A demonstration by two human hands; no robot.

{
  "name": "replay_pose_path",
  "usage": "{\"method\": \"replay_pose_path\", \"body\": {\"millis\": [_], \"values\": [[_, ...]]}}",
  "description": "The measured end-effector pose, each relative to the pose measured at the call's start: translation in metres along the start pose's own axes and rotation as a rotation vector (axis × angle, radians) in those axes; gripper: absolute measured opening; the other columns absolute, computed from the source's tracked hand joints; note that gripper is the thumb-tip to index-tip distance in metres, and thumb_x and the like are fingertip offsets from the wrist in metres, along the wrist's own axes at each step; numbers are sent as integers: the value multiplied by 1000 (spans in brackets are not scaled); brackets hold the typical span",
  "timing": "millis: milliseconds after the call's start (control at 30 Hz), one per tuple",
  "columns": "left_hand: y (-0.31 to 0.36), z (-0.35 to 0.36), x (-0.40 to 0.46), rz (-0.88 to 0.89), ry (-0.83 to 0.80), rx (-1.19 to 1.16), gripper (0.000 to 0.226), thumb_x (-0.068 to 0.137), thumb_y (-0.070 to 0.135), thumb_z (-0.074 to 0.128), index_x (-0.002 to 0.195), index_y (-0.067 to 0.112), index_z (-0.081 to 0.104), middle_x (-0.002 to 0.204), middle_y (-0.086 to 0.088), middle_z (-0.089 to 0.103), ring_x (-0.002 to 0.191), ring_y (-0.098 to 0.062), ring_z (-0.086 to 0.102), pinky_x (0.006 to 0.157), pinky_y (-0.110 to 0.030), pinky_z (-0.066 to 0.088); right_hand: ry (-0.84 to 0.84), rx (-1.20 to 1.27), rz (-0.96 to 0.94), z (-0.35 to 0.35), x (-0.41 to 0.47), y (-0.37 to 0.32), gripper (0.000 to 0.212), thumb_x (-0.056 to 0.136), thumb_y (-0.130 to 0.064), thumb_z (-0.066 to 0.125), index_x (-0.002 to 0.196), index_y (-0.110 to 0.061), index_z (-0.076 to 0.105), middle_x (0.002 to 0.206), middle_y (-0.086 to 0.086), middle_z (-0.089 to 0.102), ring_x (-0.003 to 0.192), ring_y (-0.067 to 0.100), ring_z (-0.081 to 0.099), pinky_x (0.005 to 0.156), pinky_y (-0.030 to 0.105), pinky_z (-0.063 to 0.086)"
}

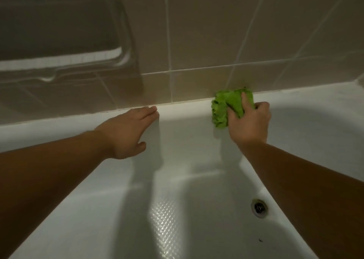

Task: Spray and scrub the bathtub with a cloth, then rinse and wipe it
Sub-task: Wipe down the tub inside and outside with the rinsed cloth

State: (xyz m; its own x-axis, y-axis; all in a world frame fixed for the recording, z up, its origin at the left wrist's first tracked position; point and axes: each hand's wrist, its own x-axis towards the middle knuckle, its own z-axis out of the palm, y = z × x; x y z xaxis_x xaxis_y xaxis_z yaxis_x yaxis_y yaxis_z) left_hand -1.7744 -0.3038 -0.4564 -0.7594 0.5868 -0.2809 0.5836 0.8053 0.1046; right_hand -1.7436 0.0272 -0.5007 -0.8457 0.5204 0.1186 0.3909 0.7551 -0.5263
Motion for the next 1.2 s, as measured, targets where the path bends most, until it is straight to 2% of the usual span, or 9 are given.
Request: {"method": "replay_pose_path", "body": {"millis": [133,300,433,567,700,800,967,1100,1200], "values": [[-1,4,27,134,21,60,94,97,44,60,165,28,-2,173,7,-4,159,-15,6,122,-25,12,28,-19,233,-5,18,-8,74,97,-59,55,160,-26,35,138,19,37,125,43,40,106,47,41],[8,6,60,321,78,84,96,90,64,48,166,28,2,174,5,1,159,-15,12,125,-38,28,34,-214,13,8,-2,-12,98,87,-75,59,160,-18,26,138,18,40,124,37,42,106,50,35],[18,11,84,436,130,113,102,88,65,55,166,20,7,174,-1,6,159,-16,11,127,-37,20,44,-180,-183,6,11,16,94,91,-65,61,154,0,36,153,29,36,139,45,38,119,57,31],[29,10,111,513,173,177,106,84,61,61,166,17,10,173,-4,11,158,-16,15,125,-32,22,170,-80,-138,1,39,43,85,95,-57,57,144,12,45,147,34,46,134,49,47,112,62,40],[42,16,138,591,228,218,101,85,58,59,165,12,17,171,-10,19,156,-25,25,121,-39,32,209,-74,21,-6,62,47,84,91,-59,45,140,9,47,138,27,52,128,44,50,106,58,41],[50,17,153,637,259,253,97,88,59,55,164,9,19,170,-13,21,155,-24,24,123,-36,29,193,-82,109,-2,67,38,82,87,-57,43,140,5,45,139,23,50,130,41,47,109,57,39],[70,16,177,697,297,239,94,89,55,58,163,7,22,169,-15,24,155,-28,26,124,-35,26,64,-217,5,-6,65,50,89,99,-58,43,155,8,24,158,27,30,148,44,27,123,55,23],[84,13,185,703,296,189,95,86,51,63,161,5,27,168,-16,27,154,-28,28,125,-32,21,25,-227,-74,-28,79,84,88,99,-62,41,154,5,27,158,25,33,148,42,30,123,59,23],[87,12,188,715,284,191,98,85,51,66,162,6,26,168,-16,25,155,-28,27,124,-34,23,21,-264,51,-52,108,108,83,98,-61,44,151,1,31,155,20,37,146,38,33,122,60,23]]}}
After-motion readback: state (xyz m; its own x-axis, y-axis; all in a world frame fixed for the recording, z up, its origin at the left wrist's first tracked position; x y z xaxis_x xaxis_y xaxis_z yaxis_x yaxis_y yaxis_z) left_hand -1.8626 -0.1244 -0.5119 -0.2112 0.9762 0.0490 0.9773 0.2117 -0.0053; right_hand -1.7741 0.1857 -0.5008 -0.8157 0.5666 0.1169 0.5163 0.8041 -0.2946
